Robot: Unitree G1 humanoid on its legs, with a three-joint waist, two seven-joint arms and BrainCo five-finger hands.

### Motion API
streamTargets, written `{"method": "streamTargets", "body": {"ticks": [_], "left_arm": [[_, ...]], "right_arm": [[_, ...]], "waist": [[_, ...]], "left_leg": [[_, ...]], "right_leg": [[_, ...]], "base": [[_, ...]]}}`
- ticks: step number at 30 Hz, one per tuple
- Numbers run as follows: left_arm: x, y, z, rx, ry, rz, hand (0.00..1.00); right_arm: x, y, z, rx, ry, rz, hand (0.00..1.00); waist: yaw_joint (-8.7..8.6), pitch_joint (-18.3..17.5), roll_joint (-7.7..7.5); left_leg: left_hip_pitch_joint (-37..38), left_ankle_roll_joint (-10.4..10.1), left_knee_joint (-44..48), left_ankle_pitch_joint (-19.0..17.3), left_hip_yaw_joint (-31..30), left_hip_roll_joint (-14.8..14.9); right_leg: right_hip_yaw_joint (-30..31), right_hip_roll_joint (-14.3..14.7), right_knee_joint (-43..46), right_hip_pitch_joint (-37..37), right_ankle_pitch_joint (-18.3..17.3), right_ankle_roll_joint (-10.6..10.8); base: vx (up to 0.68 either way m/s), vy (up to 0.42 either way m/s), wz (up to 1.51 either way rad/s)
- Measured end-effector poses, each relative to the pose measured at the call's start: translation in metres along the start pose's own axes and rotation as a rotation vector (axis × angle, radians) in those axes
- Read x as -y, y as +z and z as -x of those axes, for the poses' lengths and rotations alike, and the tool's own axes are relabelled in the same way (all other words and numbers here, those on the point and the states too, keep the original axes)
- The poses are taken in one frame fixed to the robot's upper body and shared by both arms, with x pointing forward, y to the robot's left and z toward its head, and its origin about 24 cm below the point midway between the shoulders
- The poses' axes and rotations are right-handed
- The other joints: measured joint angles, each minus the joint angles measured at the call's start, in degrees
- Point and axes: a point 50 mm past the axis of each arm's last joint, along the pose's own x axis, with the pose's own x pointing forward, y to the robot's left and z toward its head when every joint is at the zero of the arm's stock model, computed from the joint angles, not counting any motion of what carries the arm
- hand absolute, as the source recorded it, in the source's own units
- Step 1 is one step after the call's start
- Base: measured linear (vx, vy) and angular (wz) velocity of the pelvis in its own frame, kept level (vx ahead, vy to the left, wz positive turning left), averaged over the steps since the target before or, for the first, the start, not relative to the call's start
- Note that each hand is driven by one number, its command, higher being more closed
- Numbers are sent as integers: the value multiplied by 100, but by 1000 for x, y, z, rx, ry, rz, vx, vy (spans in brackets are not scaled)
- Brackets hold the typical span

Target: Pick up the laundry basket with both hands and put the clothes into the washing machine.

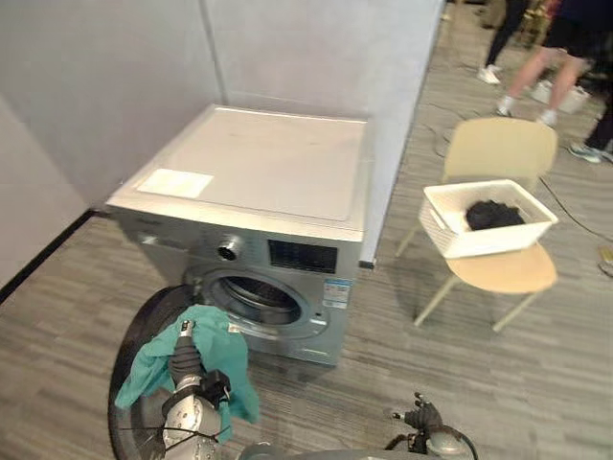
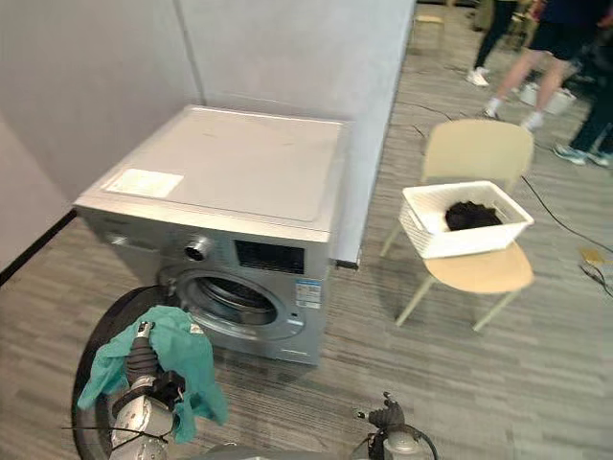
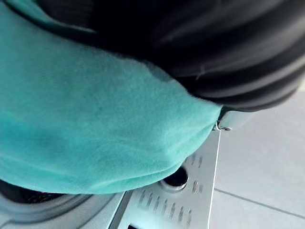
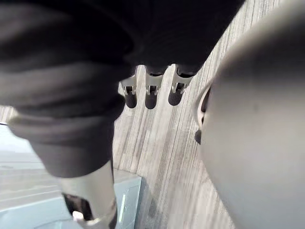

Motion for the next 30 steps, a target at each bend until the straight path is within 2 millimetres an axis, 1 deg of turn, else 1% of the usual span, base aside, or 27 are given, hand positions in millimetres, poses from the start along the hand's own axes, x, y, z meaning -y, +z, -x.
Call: {"method": "streamTargets", "body": {"ticks": [1,2,4,5,6,7,8,9,11,12,13,14,15,16,17,19,20,21,22,23,24,25,26,27,28,29,30], "left_arm": [[0,-2,1,-11,-3,-2,100],[0,-4,1,-20,-6,-3,100],[1,-4,0,-15,-7,-1,100],[0,-5,0,-20,-6,-1,100],[0,-5,0,-23,-4,-2,100],[-4,-6,1,-27,9,-3,100],[-4,-7,1,-30,11,-4,100],[-5,-8,1,-36,12,-6,100],[-7,-15,1,-64,23,-1,100],[-7,-16,0,-70,33,10,100],[-8,-16,-2,-70,38,14,100],[-8,-11,-8,-51,49,34,100],[-3,-3,-15,-17,43,49,100],[-1,2,-19,4,49,59,100],[1,13,-27,48,65,77,100],[15,26,-39,94,67,136,100],[19,31,-42,109,70,155,100],[29,42,-49,144,59,186,100],[39,57,-57,193,55,226,100],[47,69,-64,230,48,261,100],[54,76,-69,248,40,287,100],[65,90,-79,274,34,342,100],[70,104,-86,299,42,390,100],[71,112,-90,317,44,411,100],[74,125,-96,339,45,437,100],[78,134,-100,354,34,458,100],[82,150,-105,386,21,488,100]], "right_arm": [[0,-1,0,-3,0,9,0],[0,0,0,1,3,24,0],[0,0,0,8,9,40,0],[0,0,0,7,12,49,0],[0,-1,0,4,14,52,0],[-3,0,-1,4,23,65,0],[-4,1,-1,5,28,71,0],[-5,1,-1,3,31,73,0],[-7,2,-1,8,35,80,0],[-6,4,-2,18,36,90,0],[-7,4,-1,21,38,92,0],[-7,7,-2,32,39,97,0],[-11,10,-2,42,52,112,0],[-13,13,-2,54,58,121,0],[-18,27,-4,96,69,143,0],[-23,51,-4,182,68,169,0],[-23,60,-4,211,61,173,0],[-20,78,-4,273,41,185,0],[-22,97,-3,336,36,190,0],[-23,110,-2,375,30,187,0],[-23,116,-1,395,26,185,0],[-23,127,0,427,16,181,0],[-27,139,2,459,23,168,0],[-30,147,4,481,31,165,0],[-34,156,7,513,33,150,0],[-34,162,10,540,22,140,0],[-34,171,14,573,17,130,0]], "waist": [[5,6,40],[3,-1,97],[25,-3,138],[66,9,142],[81,23,126],[92,60,123],[86,109,64],[89,126,38],[72,159,-10],[74,188,28],[81,218,4],[66,318,-71],[66,534,-175],[94,650,-223],[87,881,-351],[78,1251,-399],[75,1367,-361],[64,1593,-293],[52,1797,-288],[48,1896,-315],[42,1947,-322],[10,2014,-327],[-27,2086,-346],[-65,2132,-365],[-108,2167,-385],[-111,2190,-410],[-118,2286,-460]], "left_leg": [[50,12,-123,67,-7,-42],[149,83,-348,194,-53,-64],[135,211,-431,313,-109,-57],[76,199,-351,380,-222,-11],[35,206,-253,407,-256,33],[-162,208,180,459,-425,204],[-262,203,362,473,-530,259],[-348,197,484,441,-620,292],[-588,182,406,445,-703,312],[-646,122,40,732,-700,274],[-589,47,2,698,-702,277],[-611,23,-6,707,-723,260],[-691,-1,94,692,-741,259],[-806,-29,219,671,-748,261],[-1111,-26,532,607,-818,290],[-1727,7,1177,355,-824,442],[-1891,0,1356,230,-822,502],[-2207,4,1668,-41,-825,593],[-2546,-6,1978,-266,-825,649],[-2857,58,2211,-330,-844,672],[-3059,112,2338,-375,-872,676],[-3464,158,2574,-413,-961,690],[-3830,150,2783,-452,-1033,738],[-4006,156,2889,-460,-1066,768],[-4353,158,3045,-462,-1142,794],[-4599,159,3146,-461,-1150,829],[-4842,157,3265,-458,-1149,872]], "right_leg": [[0,45,-47,33,0,-5],[-12,128,-144,74,-11,-12],[-54,191,-188,69,-92,-41],[-51,210,-202,69,-172,-4],[-33,247,-223,74,-188,-19],[-24,381,-349,142,-196,-61],[-24,393,-389,168,-185,-94],[-15,388,-412,180,-180,-106],[11,385,-461,163,-130,-161],[10,434,-441,162,-87,-137],[50,438,-420,157,-81,-128],[40,432,-400,154,-61,-98],[38,412,-373,62,-35,-116],[49,411,-325,-12,-19,-140],[151,378,-172,-252,-16,-154],[381,364,178,-837,-34,-182],[446,368,299,-1009,-50,-198],[577,347,591,-1389,-86,-241],[715,300,881,-1799,-116,-276],[792,256,1072,-2116,-133,-298],[820,223,1180,-2306,-144,-316],[831,155,1361,-2658,-165,-353],[846,144,1512,-2970,-182,-393],[847,145,1574,-3118,-179,-430],[858,142,1693,-3421,-175,-471],[885,145,1766,-3668,-165,-488],[932,154,1854,-3927,-144,-525]], "base": [[49,-102,-20],[31,-89,-11],[91,-155,-1],[72,-173,-3],[54,-233,-14],[37,-188,-14],[26,-173,-11],[-10,-91,-8],[-5,-50,-19],[26,21,-22],[40,50,1],[14,39,14],[-10,57,18],[-84,59,5],[-146,75,-10],[-156,50,-24],[-154,50,-37],[-250,76,-41],[-255,65,-39],[-218,37,-21],[-156,-7,1],[-168,-22,9],[-174,-36,7],[-136,-38,-1],[-123,-54,-5],[-105,-68,-10],[-95,-72,-12]]}}
